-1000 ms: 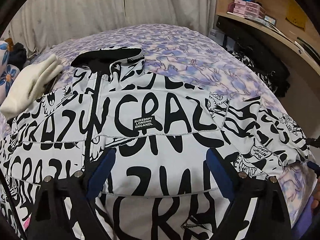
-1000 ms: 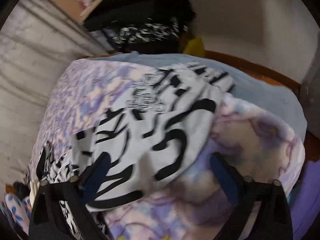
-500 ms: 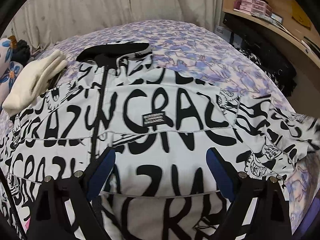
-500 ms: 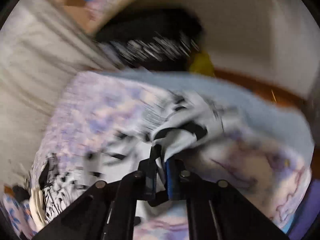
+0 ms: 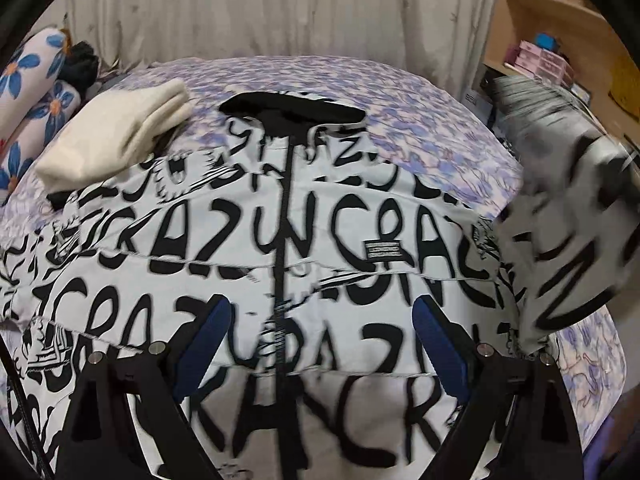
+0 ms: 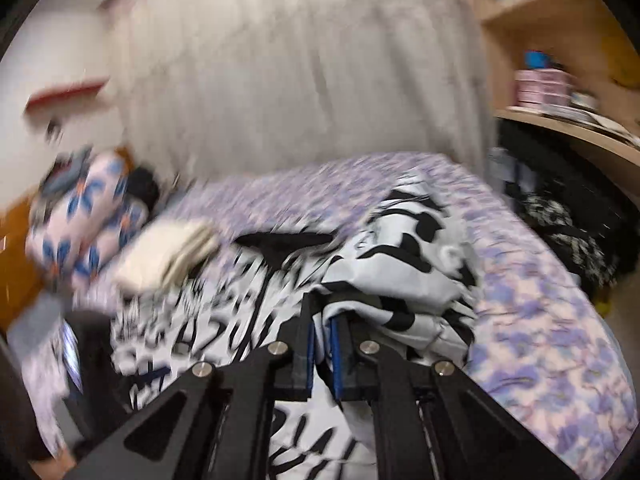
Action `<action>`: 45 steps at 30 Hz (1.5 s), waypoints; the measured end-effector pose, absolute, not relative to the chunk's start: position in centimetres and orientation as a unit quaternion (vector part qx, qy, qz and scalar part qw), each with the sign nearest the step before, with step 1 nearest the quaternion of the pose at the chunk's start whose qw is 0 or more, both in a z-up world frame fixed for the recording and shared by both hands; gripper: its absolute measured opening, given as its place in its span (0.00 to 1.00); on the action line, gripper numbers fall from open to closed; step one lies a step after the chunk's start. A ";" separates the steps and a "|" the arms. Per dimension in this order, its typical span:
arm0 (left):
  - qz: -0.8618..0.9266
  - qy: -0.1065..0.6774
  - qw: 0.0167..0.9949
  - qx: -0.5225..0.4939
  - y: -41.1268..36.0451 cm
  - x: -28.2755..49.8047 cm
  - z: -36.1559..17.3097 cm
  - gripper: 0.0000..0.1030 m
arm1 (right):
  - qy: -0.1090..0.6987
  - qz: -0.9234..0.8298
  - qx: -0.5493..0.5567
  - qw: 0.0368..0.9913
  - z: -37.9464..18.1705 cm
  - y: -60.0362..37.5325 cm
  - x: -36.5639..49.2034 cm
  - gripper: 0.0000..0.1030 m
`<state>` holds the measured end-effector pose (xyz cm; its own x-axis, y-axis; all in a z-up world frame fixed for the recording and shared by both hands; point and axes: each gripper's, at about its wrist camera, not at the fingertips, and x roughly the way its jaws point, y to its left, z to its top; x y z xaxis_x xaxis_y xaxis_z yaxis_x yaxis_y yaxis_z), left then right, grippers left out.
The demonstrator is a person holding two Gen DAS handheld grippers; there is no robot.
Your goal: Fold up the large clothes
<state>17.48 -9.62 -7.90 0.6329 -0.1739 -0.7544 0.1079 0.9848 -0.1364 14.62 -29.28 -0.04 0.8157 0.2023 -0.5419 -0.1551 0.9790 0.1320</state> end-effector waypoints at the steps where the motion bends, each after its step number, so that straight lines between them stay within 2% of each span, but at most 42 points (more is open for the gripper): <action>1: -0.077 0.423 0.902 -0.041 -8.9 17.5 -8.1 0.89 | 0.299 0.103 0.027 0.948 -1.4 -27.9 14.7 0.06; 8: -0.076 0.456 0.884 -0.063 -5.4 17.7 -10.8 0.87 | 0.376 0.119 -0.046 0.918 -9.3 -21.6 14.6 0.18; 10: -0.092 0.468 0.874 -0.087 -4.7 17.9 -11.6 0.87 | 0.386 0.121 -0.042 0.913 -9.9 -21.8 14.3 0.34; 11: -0.101 0.474 0.868 -0.104 -4.3 18.0 -11.9 0.87 | 0.389 0.121 -0.034 0.913 -9.9 -22.1 14.2 0.50; 12: -0.109 0.480 0.862 -0.120 -4.0 18.1 -12.1 0.87 | 0.386 0.125 -0.022 0.913 -9.8 -22.5 14.0 0.57; 20: -0.180 0.505 0.817 -0.212 -3.9 19.4 -13.7 0.87 | 0.386 0.128 0.045 0.912 -8.8 -25.5 11.8 0.58; 26: -0.257 0.538 0.759 -0.261 -7.2 19.9 -15.3 0.87 | 0.385 0.101 0.115 0.910 -8.9 -29.6 9.3 0.58; 29: -0.238 0.528 0.783 -0.226 -8.8 19.7 -14.3 0.88 | 0.395 0.085 0.137 0.904 -9.6 -31.2 8.5 0.58; 36: -0.195 0.480 0.854 -0.046 -13.8 19.0 -8.9 0.88 | 0.408 0.072 0.169 0.894 -10.8 -33.4 7.3 0.58; 41: -0.191 0.456 0.869 0.022 -15.7 18.8 -6.2 0.89 | 0.406 0.076 0.184 0.892 -11.4 -33.8 6.9 0.58; 45: -0.192 0.470 0.859 0.059 -17.5 19.4 -5.6 0.89 | 0.407 0.080 0.183 0.891 -11.6 -33.8 6.6 0.58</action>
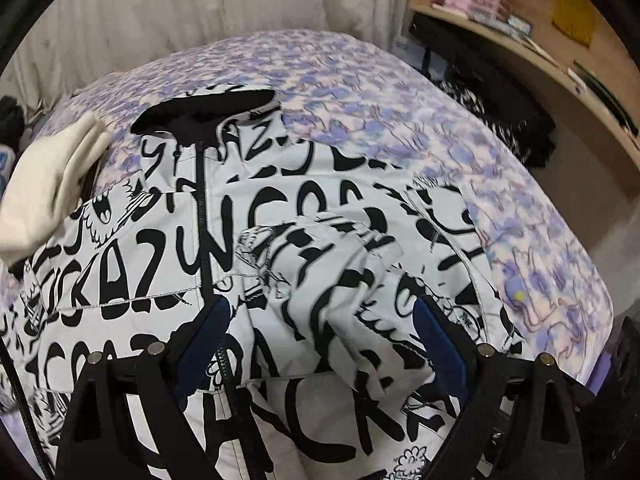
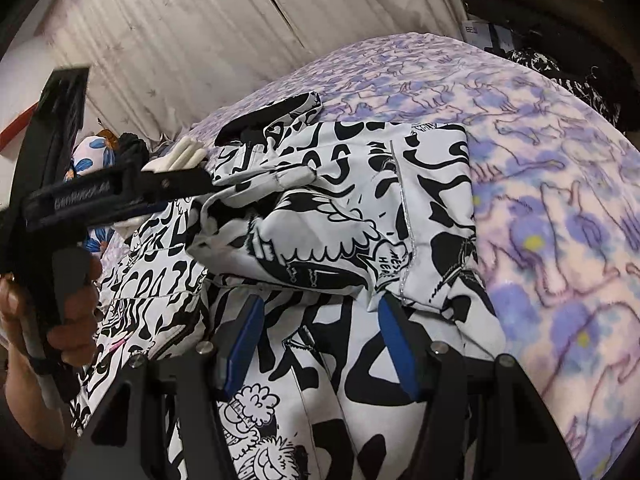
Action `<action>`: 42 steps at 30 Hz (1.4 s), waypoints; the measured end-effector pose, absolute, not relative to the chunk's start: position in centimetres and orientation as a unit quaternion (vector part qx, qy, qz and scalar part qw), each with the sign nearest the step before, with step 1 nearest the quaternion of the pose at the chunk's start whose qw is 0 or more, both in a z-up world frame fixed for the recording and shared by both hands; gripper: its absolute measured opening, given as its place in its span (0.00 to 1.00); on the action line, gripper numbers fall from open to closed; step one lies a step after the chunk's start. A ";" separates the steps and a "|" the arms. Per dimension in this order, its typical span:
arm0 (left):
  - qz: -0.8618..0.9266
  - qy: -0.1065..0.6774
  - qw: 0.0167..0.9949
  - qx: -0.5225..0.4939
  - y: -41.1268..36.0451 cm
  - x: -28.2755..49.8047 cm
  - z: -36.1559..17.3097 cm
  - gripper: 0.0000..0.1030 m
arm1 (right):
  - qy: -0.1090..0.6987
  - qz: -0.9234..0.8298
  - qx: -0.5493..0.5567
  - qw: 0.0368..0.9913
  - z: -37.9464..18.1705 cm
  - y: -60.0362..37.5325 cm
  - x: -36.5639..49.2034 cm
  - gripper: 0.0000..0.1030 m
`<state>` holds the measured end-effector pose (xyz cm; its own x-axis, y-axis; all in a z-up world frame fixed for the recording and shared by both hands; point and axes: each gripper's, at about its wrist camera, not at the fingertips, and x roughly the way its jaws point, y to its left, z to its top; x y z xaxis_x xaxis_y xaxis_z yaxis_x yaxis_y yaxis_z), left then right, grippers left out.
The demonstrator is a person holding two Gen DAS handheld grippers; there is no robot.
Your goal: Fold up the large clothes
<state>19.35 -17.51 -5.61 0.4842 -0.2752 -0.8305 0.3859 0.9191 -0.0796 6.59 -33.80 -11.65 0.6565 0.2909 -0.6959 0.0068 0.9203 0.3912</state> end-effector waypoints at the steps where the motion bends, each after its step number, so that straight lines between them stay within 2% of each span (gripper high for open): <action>1: -0.196 0.467 0.859 0.069 -17.8 19.2 -5.6 0.89 | 0.406 0.079 0.182 0.892 -11.7 -33.8 6.5 0.58; 5: -0.188 0.454 0.858 0.151 -20.0 18.9 -6.0 0.89 | 0.409 0.081 0.182 0.891 -12.1 -33.7 6.2 0.58; 15: -0.124 0.467 0.821 0.304 -24.8 22.8 -11.6 0.87 | 0.408 0.073 0.177 0.893 -12.0 -33.6 5.9 0.58; 16: -0.120 0.464 0.819 0.315 -25.1 23.0 -11.8 0.83 | 0.408 0.071 0.176 0.893 -11.9 -33.7 5.9 0.58; 17: -0.120 0.463 0.816 0.323 -25.3 23.2 -12.0 0.56 | 0.408 0.068 0.177 0.893 -11.9 -33.8 5.9 0.58; 18: -0.127 0.471 0.808 0.330 -25.6 23.6 -12.2 0.23 | 0.408 0.065 0.179 0.893 -11.9 -33.9 5.9 0.58; 20: -0.122 0.481 0.804 0.327 -25.6 24.2 -11.9 0.10 | 0.408 0.061 0.185 0.892 -11.8 -34.2 5.8 0.58; 21: -0.119 0.465 0.815 0.325 -25.3 24.5 -11.0 0.08 | 0.407 0.061 0.187 0.892 -11.7 -34.4 5.8 0.58; 25: -0.103 0.414 0.867 0.259 -22.3 25.5 -6.4 0.07 | 0.397 0.061 0.193 0.895 -11.2 -34.8 5.6 0.58; 28: -0.109 0.360 0.916 0.141 -17.1 25.4 -3.2 0.07 | 0.394 0.063 0.188 0.898 -10.9 -34.5 5.7 0.58; 30: -0.099 0.353 0.927 0.076 -13.4 24.9 -3.7 0.09 | 0.395 0.065 0.184 0.897 -11.0 -34.3 5.9 0.58; 32: -0.085 0.382 0.919 0.038 -10.4 24.8 -6.2 0.13 | 0.400 0.067 0.180 0.896 -11.2 -33.9 6.1 0.58; 35: -0.067 0.452 0.889 -0.014 -6.5 24.5 -11.6 0.30 | 0.408 0.072 0.175 0.893 -11.5 -33.4 6.4 0.58; 38: -0.060 0.510 0.854 -0.084 -2.7 24.0 -16.2 0.34 | 0.412 0.078 0.172 0.891 -11.5 -33.0 6.6 0.58; 40: -0.077 0.511 0.844 -0.140 -0.5 23.4 -17.1 0.46 | 0.415 0.080 0.167 0.891 -11.4 -32.9 6.6 0.58; 42: -0.079 0.499 0.847 -0.163 1.0 23.3 -16.7 0.65 | 0.420 0.078 0.160 0.890 -11.1 -32.9 6.7 0.58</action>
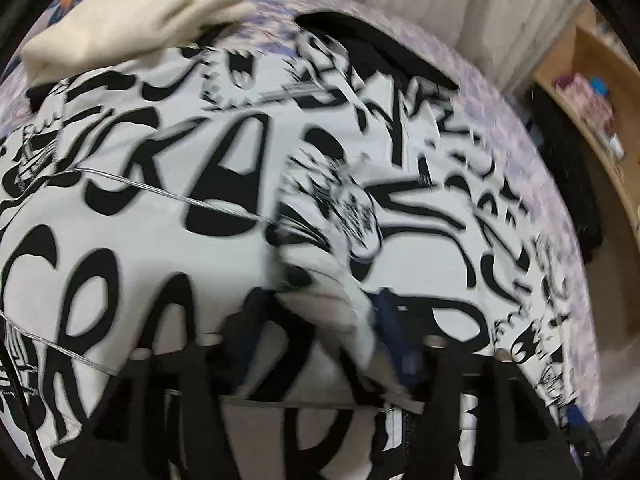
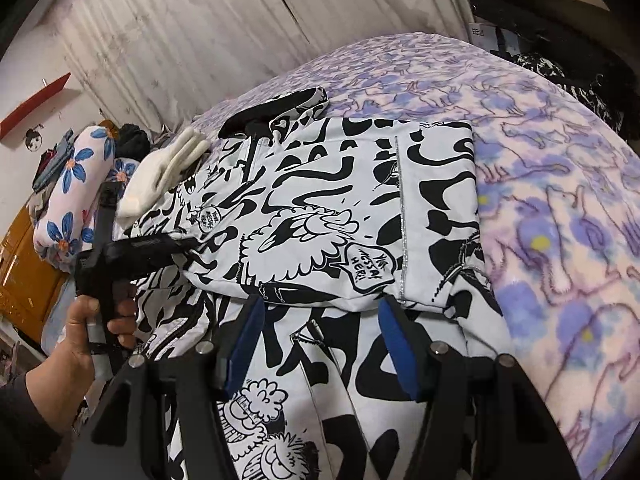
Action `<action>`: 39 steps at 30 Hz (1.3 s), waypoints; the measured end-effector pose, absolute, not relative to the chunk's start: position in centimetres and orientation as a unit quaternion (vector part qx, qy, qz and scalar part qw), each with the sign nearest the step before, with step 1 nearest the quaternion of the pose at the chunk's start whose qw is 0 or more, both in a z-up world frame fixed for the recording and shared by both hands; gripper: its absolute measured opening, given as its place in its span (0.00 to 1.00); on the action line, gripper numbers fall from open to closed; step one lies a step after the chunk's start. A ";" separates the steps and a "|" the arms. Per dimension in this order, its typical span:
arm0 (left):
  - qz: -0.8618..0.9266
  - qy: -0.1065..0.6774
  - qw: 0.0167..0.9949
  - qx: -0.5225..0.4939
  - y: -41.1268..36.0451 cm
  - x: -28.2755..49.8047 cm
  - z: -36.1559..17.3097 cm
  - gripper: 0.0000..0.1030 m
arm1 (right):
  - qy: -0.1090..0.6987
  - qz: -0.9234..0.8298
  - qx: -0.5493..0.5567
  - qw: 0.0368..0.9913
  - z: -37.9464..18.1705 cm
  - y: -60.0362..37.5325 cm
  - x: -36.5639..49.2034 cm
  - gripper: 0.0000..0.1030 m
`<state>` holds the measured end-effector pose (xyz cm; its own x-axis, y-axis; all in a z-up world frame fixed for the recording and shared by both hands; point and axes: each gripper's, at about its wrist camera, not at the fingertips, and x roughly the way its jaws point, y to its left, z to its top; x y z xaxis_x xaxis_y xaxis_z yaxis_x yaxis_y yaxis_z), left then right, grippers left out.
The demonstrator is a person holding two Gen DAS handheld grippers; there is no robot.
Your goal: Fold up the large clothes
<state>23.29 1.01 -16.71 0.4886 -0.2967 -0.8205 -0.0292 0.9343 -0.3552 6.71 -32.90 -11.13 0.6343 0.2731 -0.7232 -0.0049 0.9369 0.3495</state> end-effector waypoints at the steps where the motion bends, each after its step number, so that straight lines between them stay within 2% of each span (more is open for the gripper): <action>1: -0.081 0.494 0.851 -0.162 1.4 23.5 -16.3 0.67 | 0.424 0.080 0.159 0.888 -11.0 -32.9 6.8 0.58; 5: -0.123 0.497 0.846 -0.145 1.4 25.2 -15.3 0.68 | 0.428 0.083 0.167 0.884 -9.5 -34.3 7.6 0.60; 9: -0.129 0.514 0.843 -0.089 0.8 27.5 -15.6 0.68 | 0.423 0.063 0.195 0.883 -7.7 -37.5 9.9 0.75; 13: -0.150 0.529 0.834 -0.044 -0.9 28.7 -16.5 0.68 | 0.445 0.015 0.217 0.869 -8.8 -41.3 14.2 0.76; 14: -0.153 0.529 0.834 -0.030 -1.4 28.8 -16.6 0.65 | 0.451 0.010 0.222 0.864 -9.3 -42.0 15.2 0.76; 15: -0.153 0.527 0.836 -0.007 -2.2 28.9 -16.7 0.54 | 0.459 0.004 0.229 0.858 -10.1 -42.7 16.3 0.76; 16: -0.142 0.526 0.839 0.013 -2.6 28.8 -16.8 0.48 | 0.467 -0.003 0.233 0.853 -10.9 -43.2 17.4 0.76; 17: -0.130 0.522 0.842 0.033 -2.9 28.9 -16.9 0.36 | 0.478 -0.010 0.235 0.847 -11.8 -43.5 18.4 0.76; 18: -0.123 0.520 0.844 0.043 -3.2 29.2 -16.9 0.32 | 0.489 -0.015 0.238 0.839 -12.7 -43.8 19.4 0.75; 19: -0.122 0.516 0.847 0.044 -3.4 29.3 -16.7 0.30 | 0.498 -0.016 0.243 0.832 -13.6 -43.9 20.3 0.74; 20: -0.120 0.511 0.850 0.044 -3.4 29.4 -16.4 0.24 | 0.511 -0.018 0.245 0.824 -14.6 -44.0 21.3 0.69; 22: -0.119 0.501 0.856 0.044 -3.5 29.8 -15.5 0.20 | 0.535 -0.023 0.243 0.808 -16.1 -43.8 22.4 0.44; 23: -0.119 0.495 0.859 0.045 -3.7 29.9 -15.1 0.18 | 0.539 -0.029 0.231 0.809 -16.3 -43.8 22.5 0.22; 24: -0.120 0.488 0.863 0.048 -4.0 30.1 -14.6 0.17 | 0.530 -0.035 0.215 0.819 -15.8 -43.8 22.5 0.10; 25: -0.122 0.483 0.866 0.049 -4.1 30.1 -14.2 0.16 | 0.518 -0.037 0.207 0.829 -15.0 -43.8 22.3 0.04; 28: -0.127 0.455 0.880 0.055 -5.1 30.1 -13.4 0.16 | 0.466 -0.053 0.203 0.859 -13.0 -44.7 21.3 0.02; 30: -0.116 0.446 0.885 0.072 -5.7 30.2 -14.3 0.17 | 0.484 -0.065 0.207 0.848 -14.7 -45.5 21.5 0.02; 33: -0.102 0.477 0.868 0.092 -6.1 30.8 -16.8 0.21 | 0.502 -0.074 0.188 0.841 -16.2 -45.2 21.7 0.03; 37: -0.094 0.486 0.865 0.089 -5.6 30.7 -16.7 0.25 | 0.507 -0.081 0.179 0.839 -14.4 -44.7 21.5 0.07; 39: -0.091 0.490 0.862 0.097 -5.3 30.4 -16.0 0.27 | 0.506 -0.079 0.179 0.840 -13.3 -44.5 21.2 0.14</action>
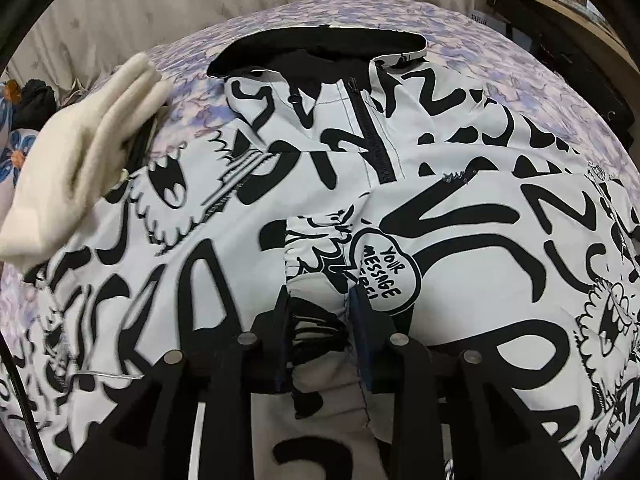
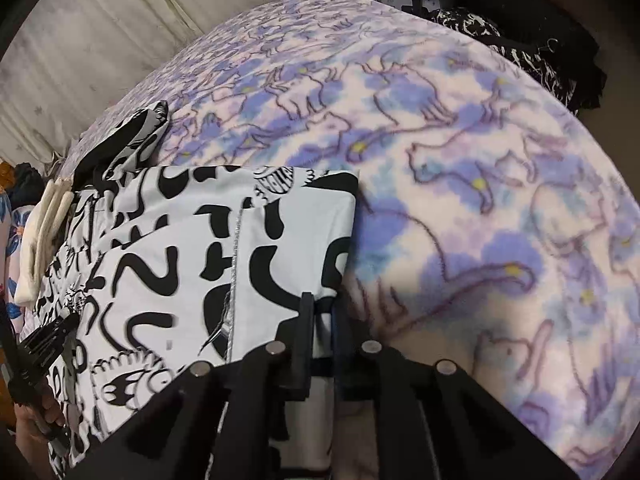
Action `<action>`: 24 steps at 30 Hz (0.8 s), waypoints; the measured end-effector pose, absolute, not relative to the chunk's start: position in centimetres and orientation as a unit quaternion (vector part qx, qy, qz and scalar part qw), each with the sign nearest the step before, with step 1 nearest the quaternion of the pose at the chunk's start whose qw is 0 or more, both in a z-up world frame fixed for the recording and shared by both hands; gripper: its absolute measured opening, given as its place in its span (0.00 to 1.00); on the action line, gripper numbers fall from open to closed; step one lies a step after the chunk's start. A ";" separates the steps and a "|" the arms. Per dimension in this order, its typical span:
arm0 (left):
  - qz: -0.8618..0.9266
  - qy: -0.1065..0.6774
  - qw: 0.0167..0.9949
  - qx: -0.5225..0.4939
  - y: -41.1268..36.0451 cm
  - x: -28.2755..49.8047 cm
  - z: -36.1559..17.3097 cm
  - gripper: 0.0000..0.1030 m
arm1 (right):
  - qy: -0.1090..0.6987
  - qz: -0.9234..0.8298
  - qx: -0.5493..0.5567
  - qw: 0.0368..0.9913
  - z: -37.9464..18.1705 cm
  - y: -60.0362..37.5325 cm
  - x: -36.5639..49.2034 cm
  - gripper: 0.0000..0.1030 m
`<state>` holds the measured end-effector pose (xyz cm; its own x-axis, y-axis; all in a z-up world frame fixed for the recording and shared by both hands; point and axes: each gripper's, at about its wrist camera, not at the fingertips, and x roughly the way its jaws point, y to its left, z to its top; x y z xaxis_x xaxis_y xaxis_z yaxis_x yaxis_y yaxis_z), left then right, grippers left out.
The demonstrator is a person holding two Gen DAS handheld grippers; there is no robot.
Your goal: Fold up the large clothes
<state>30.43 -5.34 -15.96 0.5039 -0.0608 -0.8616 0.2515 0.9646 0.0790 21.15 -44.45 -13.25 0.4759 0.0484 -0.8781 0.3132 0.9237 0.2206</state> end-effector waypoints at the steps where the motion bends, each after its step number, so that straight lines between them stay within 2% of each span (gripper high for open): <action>1: -0.088 0.487 0.863 0.105 -5.2 30.2 -15.4 0.28 | 0.501 -0.078 0.180 0.843 -12.5 -44.1 20.9 0.18; 3: -0.081 0.478 0.867 0.118 -5.0 29.6 -14.2 0.42 | 0.489 -0.076 0.186 0.849 -11.0 -43.5 20.4 0.32; 5: -0.065 0.457 0.878 0.132 -4.8 28.6 -12.7 0.50 | 0.473 -0.066 0.190 0.857 -9.2 -42.6 19.6 0.38; 9: -0.060 0.430 0.894 0.107 -3.9 27.3 -9.9 0.52 | 0.462 -0.046 0.184 0.866 -6.9 -38.5 19.1 0.38; 16: -0.086 0.418 0.903 0.047 -4.9 25.2 -9.1 0.52 | 0.472 0.040 0.184 0.861 -8.4 -29.5 19.1 0.38; 17: -0.094 0.420 0.902 0.045 -5.4 24.9 -9.6 0.49 | 0.474 0.046 0.184 0.860 -8.9 -28.7 19.2 0.38; 20: -0.113 0.440 0.889 0.046 -6.9 24.2 -11.7 0.31 | 0.495 0.063 0.189 0.845 -11.3 -26.6 19.3 0.38; 24: -0.103 0.467 0.876 0.062 -7.9 23.8 -15.1 0.30 | 0.517 0.045 0.171 0.837 -14.0 -26.3 18.7 0.38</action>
